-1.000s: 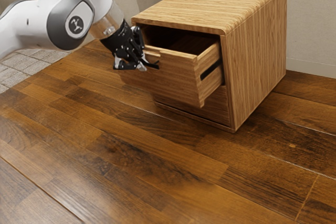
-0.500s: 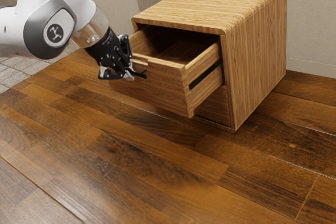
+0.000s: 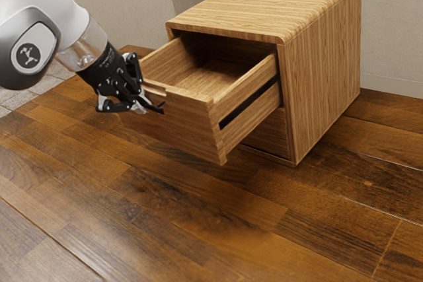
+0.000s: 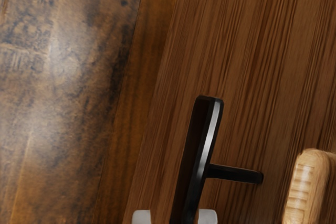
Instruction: Pull the drawer handle with one arm to open the drawer
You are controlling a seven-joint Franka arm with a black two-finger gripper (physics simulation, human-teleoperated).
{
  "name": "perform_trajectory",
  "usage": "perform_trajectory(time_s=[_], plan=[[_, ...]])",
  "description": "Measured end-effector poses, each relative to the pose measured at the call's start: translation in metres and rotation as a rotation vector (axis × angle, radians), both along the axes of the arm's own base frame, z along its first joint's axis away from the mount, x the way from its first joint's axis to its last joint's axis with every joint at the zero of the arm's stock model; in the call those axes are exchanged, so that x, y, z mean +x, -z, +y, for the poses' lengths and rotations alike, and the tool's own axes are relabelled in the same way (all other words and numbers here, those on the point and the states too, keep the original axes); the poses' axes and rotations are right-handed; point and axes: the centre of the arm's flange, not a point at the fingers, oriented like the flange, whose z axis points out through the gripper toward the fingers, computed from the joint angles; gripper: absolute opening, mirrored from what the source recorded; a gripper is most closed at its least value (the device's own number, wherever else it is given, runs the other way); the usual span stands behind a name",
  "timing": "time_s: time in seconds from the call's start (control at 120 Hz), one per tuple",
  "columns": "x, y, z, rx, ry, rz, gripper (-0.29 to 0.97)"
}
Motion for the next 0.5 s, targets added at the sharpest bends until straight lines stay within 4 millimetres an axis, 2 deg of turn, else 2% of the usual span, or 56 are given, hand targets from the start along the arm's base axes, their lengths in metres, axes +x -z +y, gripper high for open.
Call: perform_trajectory(time_s=[0.2,0.333,0.392,0.417,0.467,0.5], plan=[[-0.009,-0.008,0.000,0.013,-0.001,-0.013,-0.02],[-0.017,-0.020,-0.002,0.022,0.002,-0.040,0.10],[-0.020,-0.025,-0.006,0.023,0.008,-0.044,0.22],[-0.023,-0.038,-0.007,0.023,0.011,-0.049,0.27],[-0.032,-0.077,-0.015,0.024,0.026,-0.055,0.36],[-0.026,-0.089,-0.028,0.029,0.047,-0.032,0.41]])
